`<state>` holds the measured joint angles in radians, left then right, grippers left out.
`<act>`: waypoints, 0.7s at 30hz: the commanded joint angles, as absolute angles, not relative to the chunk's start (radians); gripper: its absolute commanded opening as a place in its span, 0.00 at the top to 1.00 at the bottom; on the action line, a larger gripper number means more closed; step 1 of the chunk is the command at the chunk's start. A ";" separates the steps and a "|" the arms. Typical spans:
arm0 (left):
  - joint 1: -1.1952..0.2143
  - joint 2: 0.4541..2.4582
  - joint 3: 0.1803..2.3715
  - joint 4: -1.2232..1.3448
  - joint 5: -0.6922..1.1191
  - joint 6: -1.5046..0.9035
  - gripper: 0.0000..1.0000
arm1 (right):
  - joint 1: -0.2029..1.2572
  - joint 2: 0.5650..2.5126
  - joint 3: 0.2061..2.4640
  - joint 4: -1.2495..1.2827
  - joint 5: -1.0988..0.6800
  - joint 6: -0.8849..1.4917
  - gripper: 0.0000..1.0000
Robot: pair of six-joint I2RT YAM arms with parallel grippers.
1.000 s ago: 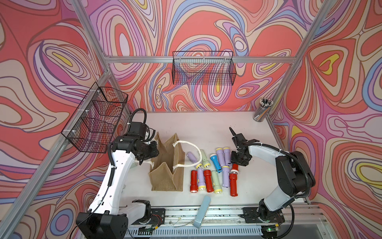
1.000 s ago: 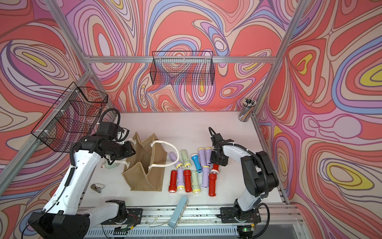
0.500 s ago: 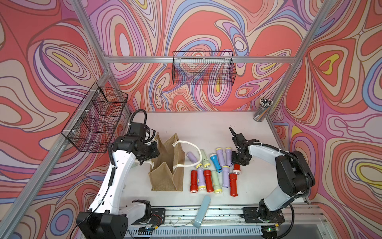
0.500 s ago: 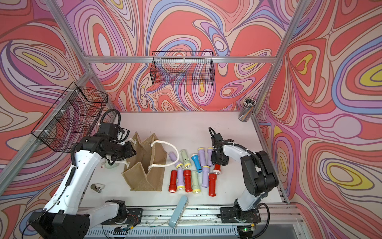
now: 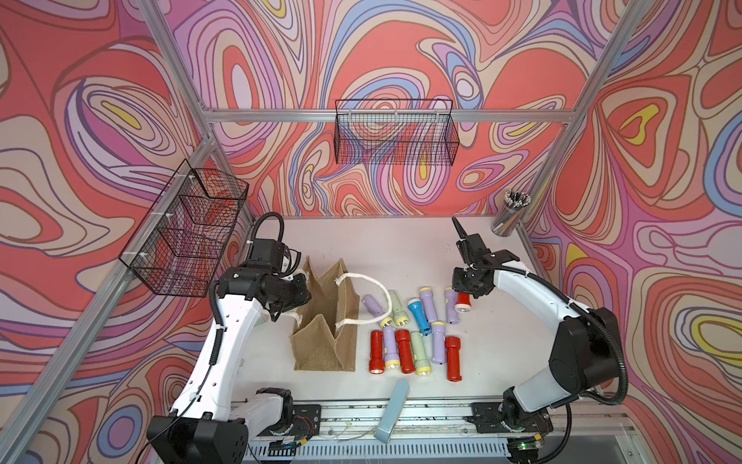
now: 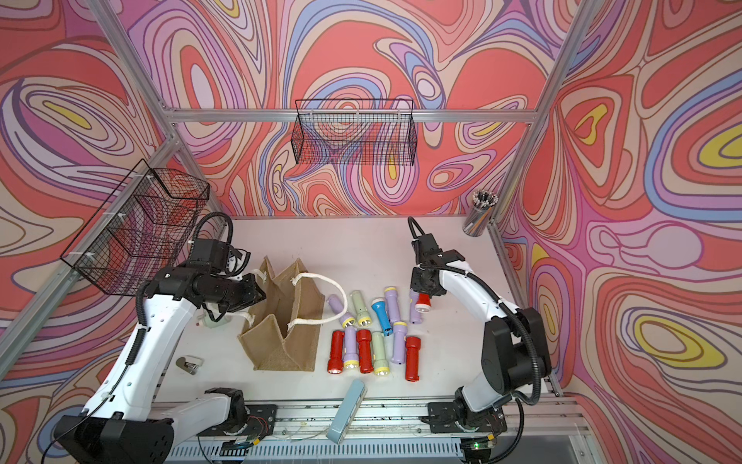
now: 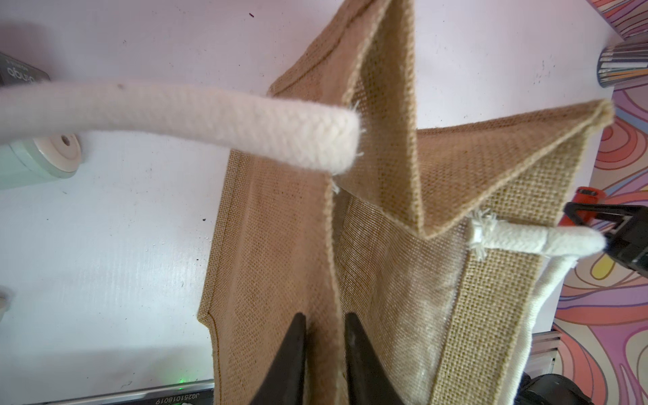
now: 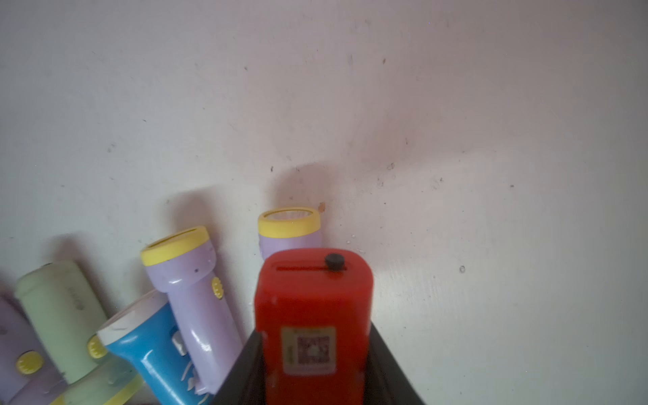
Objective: Put the flashlights into the tote bags
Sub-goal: Adjust the canvas bag at the center of the board.
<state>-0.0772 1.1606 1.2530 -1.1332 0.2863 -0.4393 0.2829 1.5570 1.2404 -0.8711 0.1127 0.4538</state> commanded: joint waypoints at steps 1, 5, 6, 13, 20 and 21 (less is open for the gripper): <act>-0.074 1.154 1.248 -1.164 0.230 -0.441 0.76 | 0.287 1.517 1.309 -0.915 0.061 0.468 0.97; -0.074 1.166 1.238 -1.170 0.205 -0.424 0.81 | 0.324 1.502 1.387 -0.922 0.009 0.504 0.99; -0.074 1.166 1.232 -1.161 0.214 -0.423 0.87 | 0.345 1.500 1.410 -0.918 0.001 0.515 1.00; -0.074 1.155 1.206 -1.085 0.294 -0.458 1.00 | 0.519 1.567 1.622 -0.881 -0.029 0.564 1.00; -0.073 1.120 1.206 -1.021 0.351 -0.515 1.00 | 0.657 1.703 1.825 -0.769 -0.095 0.608 1.00; -0.074 1.114 1.201 -1.011 0.364 -0.526 1.00 | 0.672 1.731 1.859 -0.761 -0.108 0.611 1.00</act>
<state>-0.0772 1.1435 1.2152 -1.0595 0.3149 -0.4828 0.6342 1.6718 1.7893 -0.8150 -0.0635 0.5758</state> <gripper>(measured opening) 0.059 0.375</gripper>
